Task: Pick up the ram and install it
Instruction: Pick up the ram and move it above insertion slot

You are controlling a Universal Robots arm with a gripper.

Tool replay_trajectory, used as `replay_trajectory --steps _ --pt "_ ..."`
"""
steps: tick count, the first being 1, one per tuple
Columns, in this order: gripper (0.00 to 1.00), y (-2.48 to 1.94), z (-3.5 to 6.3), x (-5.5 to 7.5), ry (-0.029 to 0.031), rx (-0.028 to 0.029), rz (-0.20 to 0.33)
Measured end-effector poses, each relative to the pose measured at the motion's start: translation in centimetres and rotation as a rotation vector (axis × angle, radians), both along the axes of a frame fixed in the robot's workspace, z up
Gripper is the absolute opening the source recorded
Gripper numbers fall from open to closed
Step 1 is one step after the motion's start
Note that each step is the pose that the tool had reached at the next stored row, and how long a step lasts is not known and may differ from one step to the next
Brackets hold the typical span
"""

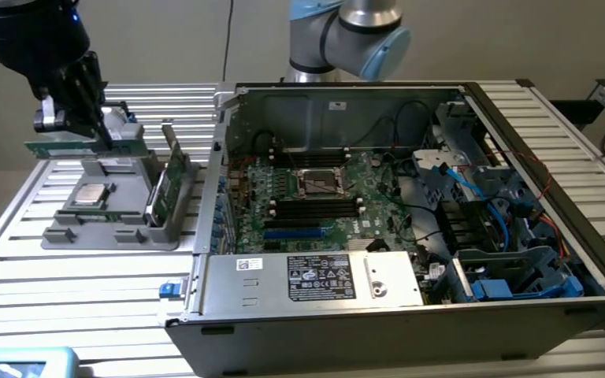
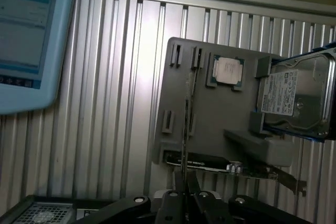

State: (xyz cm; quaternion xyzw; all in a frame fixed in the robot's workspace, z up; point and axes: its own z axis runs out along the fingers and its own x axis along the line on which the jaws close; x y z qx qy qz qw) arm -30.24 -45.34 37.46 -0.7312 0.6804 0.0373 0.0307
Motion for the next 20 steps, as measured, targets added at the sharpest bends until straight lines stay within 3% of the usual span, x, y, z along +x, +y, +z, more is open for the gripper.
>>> replay_trajectory --steps 14,20 --pt "0.14 -0.45 2.37 4.6 0.0056 -0.0001 0.001" --pt "0.14 -0.48 2.70 6.8 0.0057 -0.0003 0.001"
